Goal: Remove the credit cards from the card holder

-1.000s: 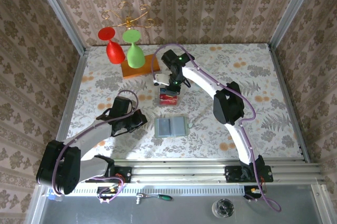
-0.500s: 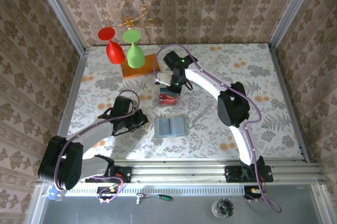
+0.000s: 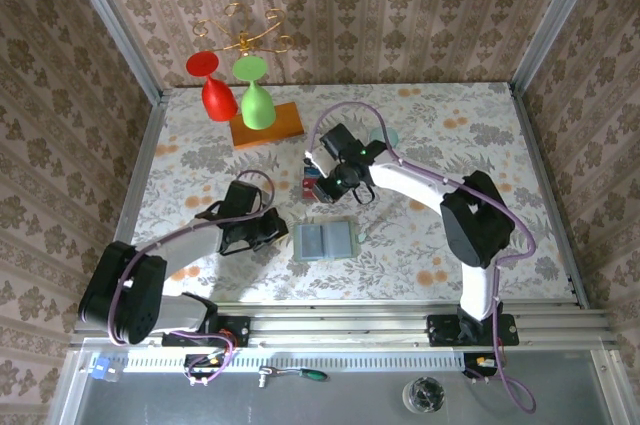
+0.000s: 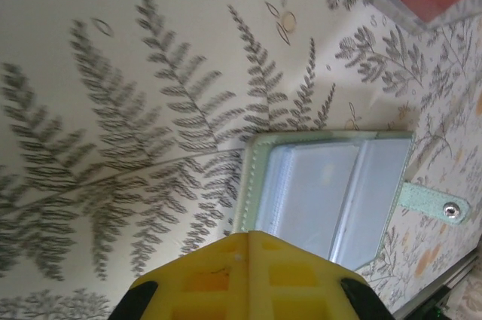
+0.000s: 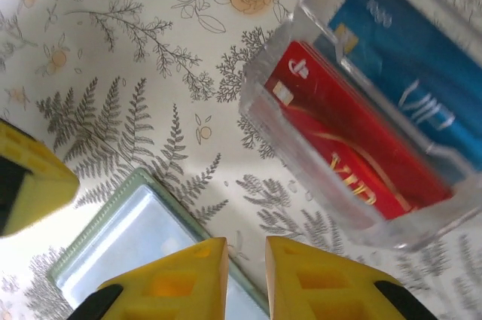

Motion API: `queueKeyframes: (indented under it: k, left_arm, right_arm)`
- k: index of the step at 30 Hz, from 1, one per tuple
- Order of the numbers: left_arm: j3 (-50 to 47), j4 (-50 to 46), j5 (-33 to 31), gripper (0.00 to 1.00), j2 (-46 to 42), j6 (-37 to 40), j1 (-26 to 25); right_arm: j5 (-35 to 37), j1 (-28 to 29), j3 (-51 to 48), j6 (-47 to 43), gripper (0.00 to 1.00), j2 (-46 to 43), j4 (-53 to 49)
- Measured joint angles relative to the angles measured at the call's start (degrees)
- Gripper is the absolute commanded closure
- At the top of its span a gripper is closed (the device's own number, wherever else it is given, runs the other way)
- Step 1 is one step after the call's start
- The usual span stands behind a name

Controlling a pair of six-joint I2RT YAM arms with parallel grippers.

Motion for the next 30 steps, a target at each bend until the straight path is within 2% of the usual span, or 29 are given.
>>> queueKeyframes:
  k: [4, 13, 22, 30]
  left_arm:
    - [0.8, 0.2, 0.0, 0.98, 1.1, 0.0, -2.3]
    - [1.9, -0.9, -2.2, 1.0, 3.1, 0.0, -5.8]
    - [1.9, -1.8, -3.8, 1.0, 4.2, 0.0, -6.1]
    - [2.4, -3.8, -4.9, 1.0, 4.9, 0.8, -6.2]
  right_arm:
    - [0.0, 0.9, -7.8, 10.6, 0.81, -3.4, 5.2]
    - [-1.8, 4.8, -16.8, 29.7, 0.84, -6.8, 12.3]
    - [-6.7, 6.5, -18.1, 37.3, 0.72, -6.6, 14.6]
    - [-9.0, 7.5, -18.1, 40.0, 0.68, -4.6, 16.6]
